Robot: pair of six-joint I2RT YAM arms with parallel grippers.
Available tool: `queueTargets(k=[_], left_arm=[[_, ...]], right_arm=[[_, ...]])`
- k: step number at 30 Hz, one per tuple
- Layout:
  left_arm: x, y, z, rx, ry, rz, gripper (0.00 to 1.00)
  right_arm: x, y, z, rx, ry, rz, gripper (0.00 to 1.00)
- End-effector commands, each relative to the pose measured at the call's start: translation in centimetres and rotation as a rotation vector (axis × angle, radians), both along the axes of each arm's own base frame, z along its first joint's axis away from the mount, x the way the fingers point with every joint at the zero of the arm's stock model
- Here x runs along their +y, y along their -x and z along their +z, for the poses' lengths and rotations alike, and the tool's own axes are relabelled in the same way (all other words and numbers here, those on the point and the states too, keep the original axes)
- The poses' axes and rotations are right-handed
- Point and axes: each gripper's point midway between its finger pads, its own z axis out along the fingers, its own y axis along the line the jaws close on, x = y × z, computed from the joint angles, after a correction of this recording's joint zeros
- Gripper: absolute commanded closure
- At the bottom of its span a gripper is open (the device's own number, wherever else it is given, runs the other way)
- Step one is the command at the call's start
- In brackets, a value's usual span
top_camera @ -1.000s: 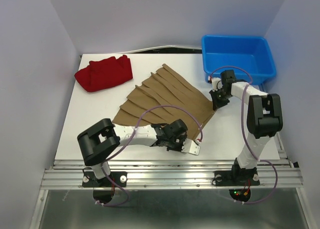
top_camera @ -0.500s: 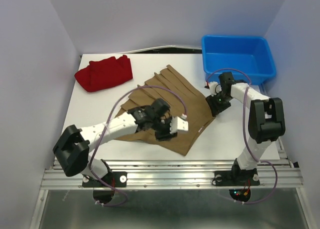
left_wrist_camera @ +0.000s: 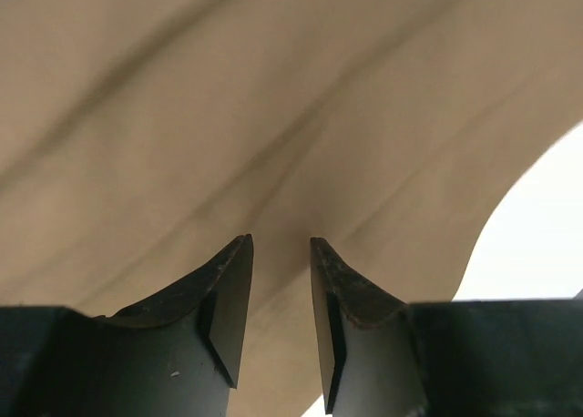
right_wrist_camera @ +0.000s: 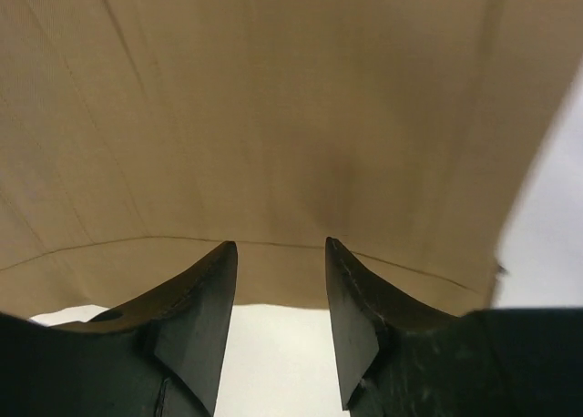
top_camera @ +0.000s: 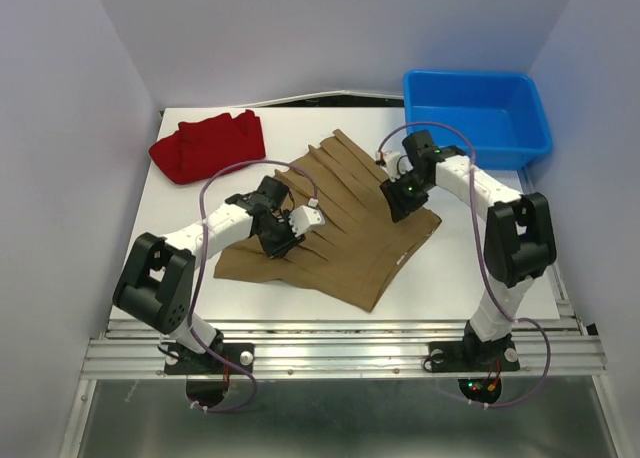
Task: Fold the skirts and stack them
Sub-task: Flatten the skirt out
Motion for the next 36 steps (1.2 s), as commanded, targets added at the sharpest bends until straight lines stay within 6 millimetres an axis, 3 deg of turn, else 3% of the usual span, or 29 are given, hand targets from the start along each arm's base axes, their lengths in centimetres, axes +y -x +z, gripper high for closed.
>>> queueTargets(k=[1,6,10,14,16,18,21,24,26,27,29,30,34,36], left_arm=[[4.1,3.5,-3.0,0.071,-0.2,-0.178,0.58],[5.7,5.8,-5.0,0.117,-0.275,-0.27,0.58],[3.8,7.6,-5.6,0.132,-0.272,-0.385,0.59],[-0.1,10.4,-6.4,0.139,-0.249,-0.526,0.59],[-2.7,12.5,-6.9,0.164,-0.225,-0.604,0.59],[-5.1,13.1,-6.8,0.159,-0.194,-0.635,0.59],[-7.2,13.9,-6.1,0.189,-0.15,-0.623,0.59],[-7.4,12.9,-4.7,0.158,-0.121,-0.575,0.59],[-6.6,12.5,-4.3,0.155,-0.128,-0.553,0.59],[-5.6,12.2,-4.2,0.163,-0.151,-0.533,0.59],[-4.9,11.5,-3.1,0.15,-0.139,-0.502,0.59],[-4.1,10.8,-1.9,0.141,-0.125,-0.475,0.59],[-2.3,10.2,0.1,0.125,-0.13,-0.448,0.58],[-1.5,10.4,-0.1,0.117,-0.157,-0.447,0.58]], right_arm=[[1.4,2.5,-3.7,0.118,0.021,0.025,0.52],[0.2,1.8,-8.2,0.15,0.113,0.021,0.53],[0.1,-0.7,-10.3,0.12,0.157,0.011,0.53],[1.4,-4.8,-9.8,0.036,0.134,0.02,0.53],[1.6,-5.9,-10.1,0.022,0.137,0.019,0.53],[2.1,-7.6,-8.9,-0.013,0.131,0.015,0.53],[2.2,-7.3,-7.1,-0.008,0.121,0.022,0.53],[1.8,-5.7,-4.3,-0.021,0.114,0.027,0.52],[1.2,-4.1,-3.5,-0.007,0.117,0.025,0.52],[1.1,-3.2,-1.9,-0.014,0.104,0.026,0.52],[1.3,-0.5,-1.5,0.051,0.063,0.037,0.52],[2.0,0.5,-0.4,0.063,0.007,0.043,0.52],[2.6,5.2,-0.7,0.188,-0.05,0.093,0.55],[2.2,7.2,-1.9,0.242,-0.031,0.115,0.57]])
